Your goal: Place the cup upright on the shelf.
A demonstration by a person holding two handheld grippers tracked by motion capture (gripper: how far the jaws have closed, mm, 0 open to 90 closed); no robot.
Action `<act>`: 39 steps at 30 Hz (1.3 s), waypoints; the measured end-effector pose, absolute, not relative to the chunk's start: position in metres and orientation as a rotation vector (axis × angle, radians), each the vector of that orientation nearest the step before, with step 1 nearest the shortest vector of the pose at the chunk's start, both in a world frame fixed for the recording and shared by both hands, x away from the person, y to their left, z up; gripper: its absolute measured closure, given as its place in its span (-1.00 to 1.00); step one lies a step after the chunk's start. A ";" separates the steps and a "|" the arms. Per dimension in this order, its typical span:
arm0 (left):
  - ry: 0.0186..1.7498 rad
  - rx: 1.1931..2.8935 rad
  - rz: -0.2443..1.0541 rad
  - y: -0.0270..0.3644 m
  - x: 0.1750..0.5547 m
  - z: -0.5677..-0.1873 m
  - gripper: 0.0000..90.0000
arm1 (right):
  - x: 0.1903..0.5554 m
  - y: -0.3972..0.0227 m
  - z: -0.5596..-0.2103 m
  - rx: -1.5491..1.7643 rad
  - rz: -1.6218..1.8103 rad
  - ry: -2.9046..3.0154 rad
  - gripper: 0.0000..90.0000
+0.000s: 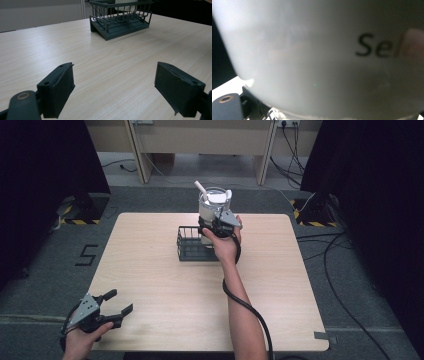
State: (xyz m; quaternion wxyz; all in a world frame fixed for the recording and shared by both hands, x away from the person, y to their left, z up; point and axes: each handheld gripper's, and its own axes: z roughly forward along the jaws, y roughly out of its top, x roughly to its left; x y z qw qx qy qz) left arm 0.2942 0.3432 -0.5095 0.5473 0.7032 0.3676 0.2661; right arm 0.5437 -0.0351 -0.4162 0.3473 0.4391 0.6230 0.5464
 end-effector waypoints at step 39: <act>0.861 1.672 0.632 0.342 0.293 -0.509 -0.67 | 0.539 -0.027 -0.441 1.142 1.410 1.609 -0.99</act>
